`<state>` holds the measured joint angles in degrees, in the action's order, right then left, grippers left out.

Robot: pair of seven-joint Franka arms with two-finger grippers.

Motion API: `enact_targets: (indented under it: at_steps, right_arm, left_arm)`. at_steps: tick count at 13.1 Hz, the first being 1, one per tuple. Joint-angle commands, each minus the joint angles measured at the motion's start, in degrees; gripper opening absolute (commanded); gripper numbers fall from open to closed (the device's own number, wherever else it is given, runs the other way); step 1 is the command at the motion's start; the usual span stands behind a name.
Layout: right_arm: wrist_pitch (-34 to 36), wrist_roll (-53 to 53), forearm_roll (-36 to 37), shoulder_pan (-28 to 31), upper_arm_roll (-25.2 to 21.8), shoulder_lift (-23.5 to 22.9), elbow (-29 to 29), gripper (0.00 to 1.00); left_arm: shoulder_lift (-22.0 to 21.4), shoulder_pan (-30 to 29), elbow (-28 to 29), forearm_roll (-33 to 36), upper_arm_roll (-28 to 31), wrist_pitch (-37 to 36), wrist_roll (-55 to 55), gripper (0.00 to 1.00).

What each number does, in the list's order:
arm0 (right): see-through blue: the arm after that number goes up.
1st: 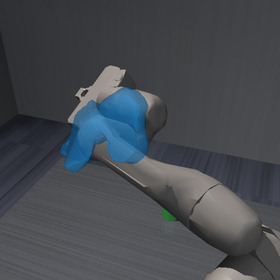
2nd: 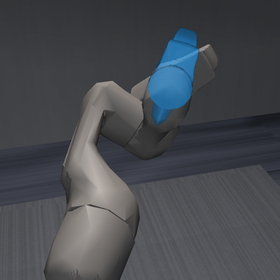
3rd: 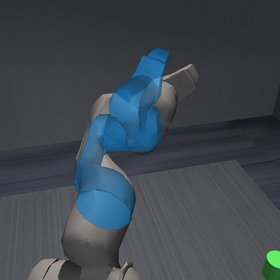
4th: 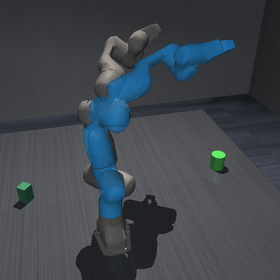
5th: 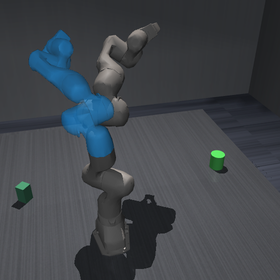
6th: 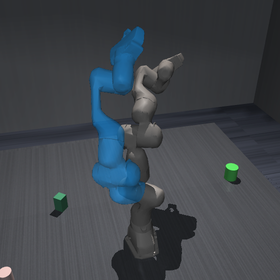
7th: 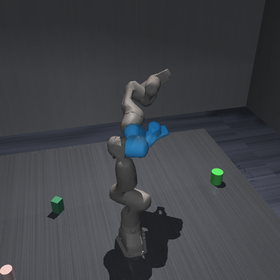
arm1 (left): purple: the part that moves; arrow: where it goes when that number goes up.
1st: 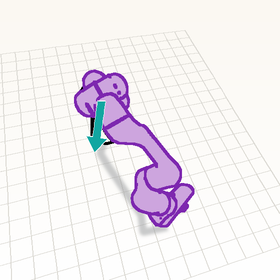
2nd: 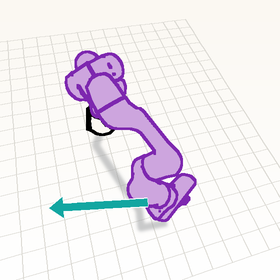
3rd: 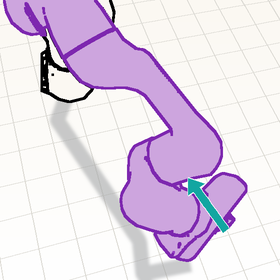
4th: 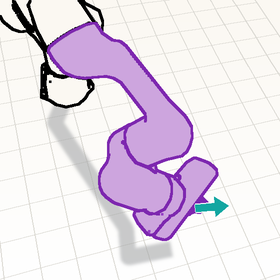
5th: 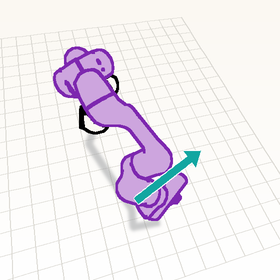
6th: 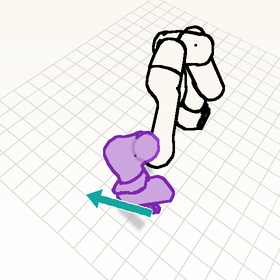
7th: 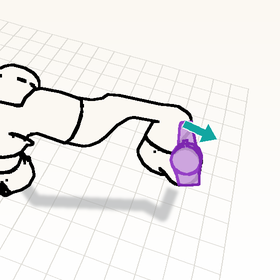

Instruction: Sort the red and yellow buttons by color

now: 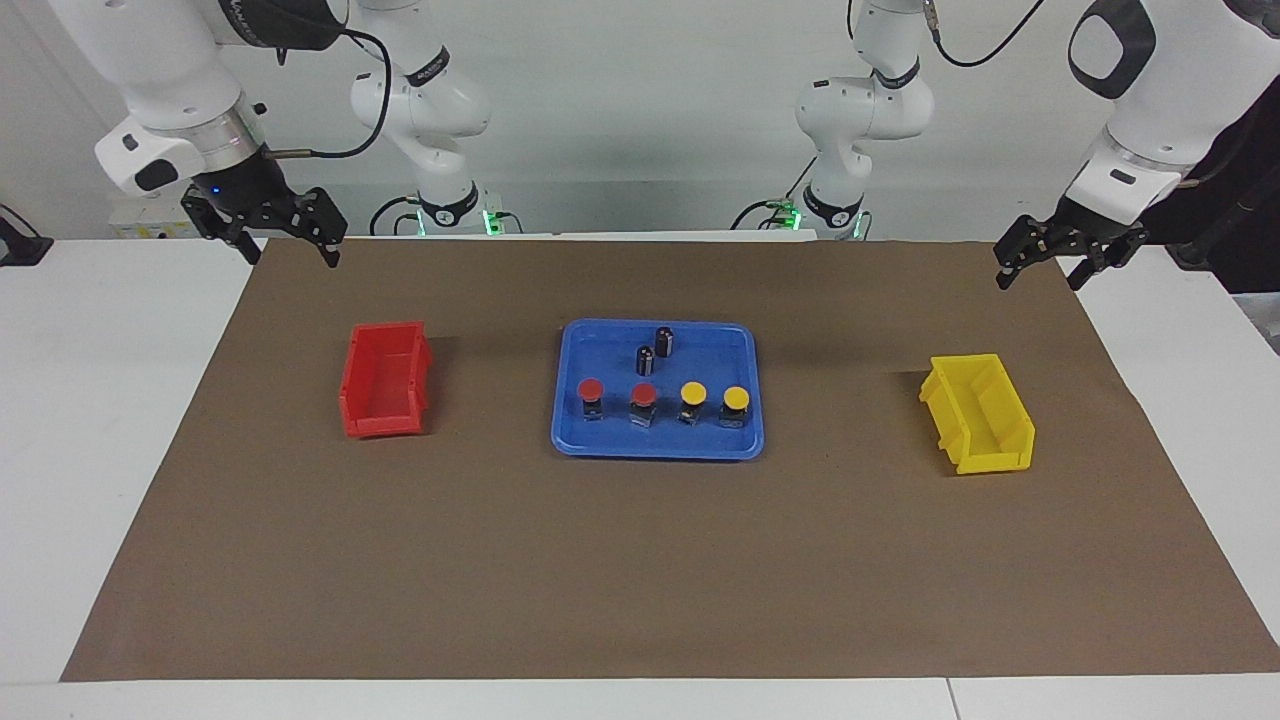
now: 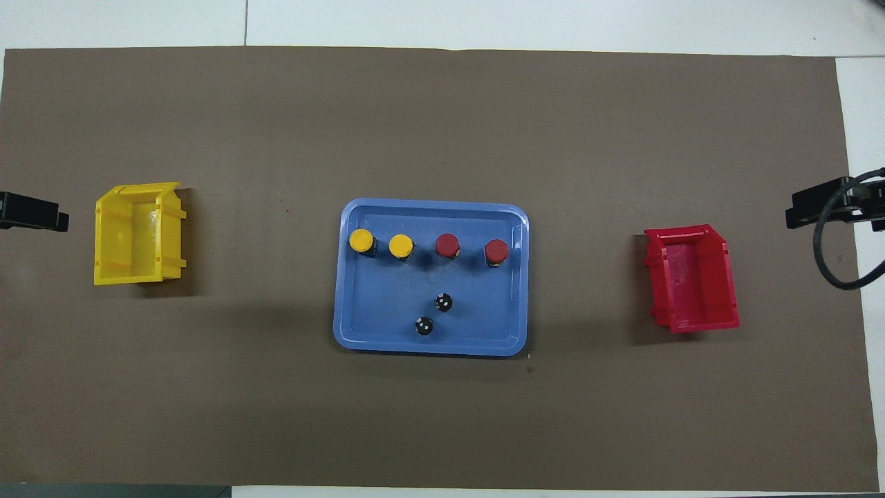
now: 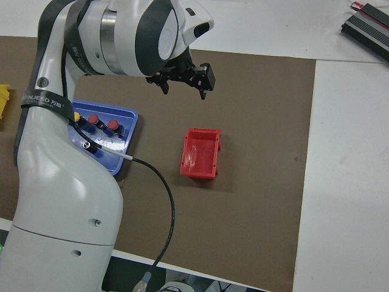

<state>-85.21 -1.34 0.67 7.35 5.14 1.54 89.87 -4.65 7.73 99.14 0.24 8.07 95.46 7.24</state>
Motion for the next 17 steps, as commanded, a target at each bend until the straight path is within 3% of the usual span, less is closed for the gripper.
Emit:
enact_targets:
  at_steps: [1, 12, 15, 17]
  right_arm:
    - [0.66, 1.43, -0.32, 0.21, -0.13, 0.48, 0.04, 1.0]
    - [-0.22, 0.91, -0.67, -1.28, 1.54, -0.66, -1.62, 1.0]
    - [-5.3, -7.84, -1.37, -6.88, 4.69, -3.98, -1.72, 1.0]
    - [-14.41, -16.46, -3.3, -13.46, 4.79, -9.25, -1.72, 1.0]
  left_arm:
    - [0.16, -0.26, -0.62, 1.26, -0.07, -1.24, -0.03, 1.0]
    - [0.16, -0.26, -0.62, 1.26, -0.07, -1.24, -0.03, 1.0]
    - [0.16, -0.17, -0.62, 1.26, -0.07, -1.42, -0.03, 1.0]
    - [0.08, -0.34, -0.53, 1.26, 0.01, -1.16, -0.03, 1.0]
